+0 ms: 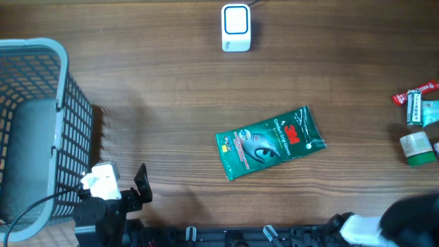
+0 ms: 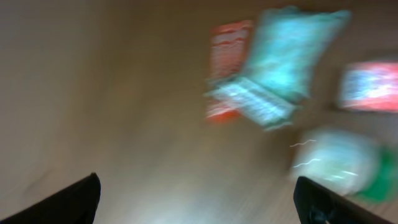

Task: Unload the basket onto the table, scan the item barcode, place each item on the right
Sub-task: 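Carry Kleenex pack to the right edge and release, then reach right gripper to green 3M gloves pack and grasp its edge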

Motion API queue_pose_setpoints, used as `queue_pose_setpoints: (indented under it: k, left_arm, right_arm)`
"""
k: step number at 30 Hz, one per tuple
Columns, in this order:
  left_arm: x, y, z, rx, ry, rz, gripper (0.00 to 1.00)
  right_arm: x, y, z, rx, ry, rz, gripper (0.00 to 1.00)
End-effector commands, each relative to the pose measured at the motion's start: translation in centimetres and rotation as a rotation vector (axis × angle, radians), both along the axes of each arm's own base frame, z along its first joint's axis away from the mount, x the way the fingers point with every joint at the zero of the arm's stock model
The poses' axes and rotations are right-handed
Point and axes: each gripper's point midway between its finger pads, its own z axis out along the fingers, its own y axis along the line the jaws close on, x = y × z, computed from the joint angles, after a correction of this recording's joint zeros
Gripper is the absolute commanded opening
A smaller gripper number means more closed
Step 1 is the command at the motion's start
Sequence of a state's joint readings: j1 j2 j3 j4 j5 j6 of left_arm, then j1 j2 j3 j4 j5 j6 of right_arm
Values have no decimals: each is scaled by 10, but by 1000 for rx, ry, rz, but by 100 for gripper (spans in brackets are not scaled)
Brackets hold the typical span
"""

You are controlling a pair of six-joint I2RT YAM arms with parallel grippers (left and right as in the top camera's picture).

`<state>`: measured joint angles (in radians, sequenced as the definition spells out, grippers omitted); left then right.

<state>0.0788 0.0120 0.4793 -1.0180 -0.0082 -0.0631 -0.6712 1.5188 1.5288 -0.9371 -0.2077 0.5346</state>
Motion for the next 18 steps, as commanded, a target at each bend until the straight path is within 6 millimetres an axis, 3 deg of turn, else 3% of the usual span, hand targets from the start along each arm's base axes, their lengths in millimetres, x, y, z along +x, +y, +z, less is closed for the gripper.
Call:
queue_pose_setpoints:
  k: [1, 4, 6, 7, 10, 14, 16, 18]
  left_arm:
    - [0, -2, -1, -10, -4, -6, 100]
    - [0, -2, -1, -10, -4, -6, 100]
    - [0, -2, -1, -10, -4, -6, 100]
    - [0, -2, -1, -10, -4, -6, 100]
    - [0, -2, -1, -10, -4, -5, 100]
    - [0, -2, -1, -10, -4, -6, 100]
    - [0, -2, -1, -10, -4, -6, 100]
    - [0, -2, -1, -10, -4, -6, 100]
  right_arm:
    - [25, 146, 37, 287, -145, 410, 100]
    - [20, 235, 25, 424, -50, 619, 100]
    - [19, 278, 7, 383, 18, 724, 100]
    - [21, 287, -2, 344, 46, 738, 99]
    - [14, 306, -81, 168, 333, 464, 100]
    - [-17, 360, -158, 226, 615, 384, 100]
    - [-17, 368, -197, 224, 695, 275, 100]
    - [-13, 366, -222, 209, 727, 220, 100]
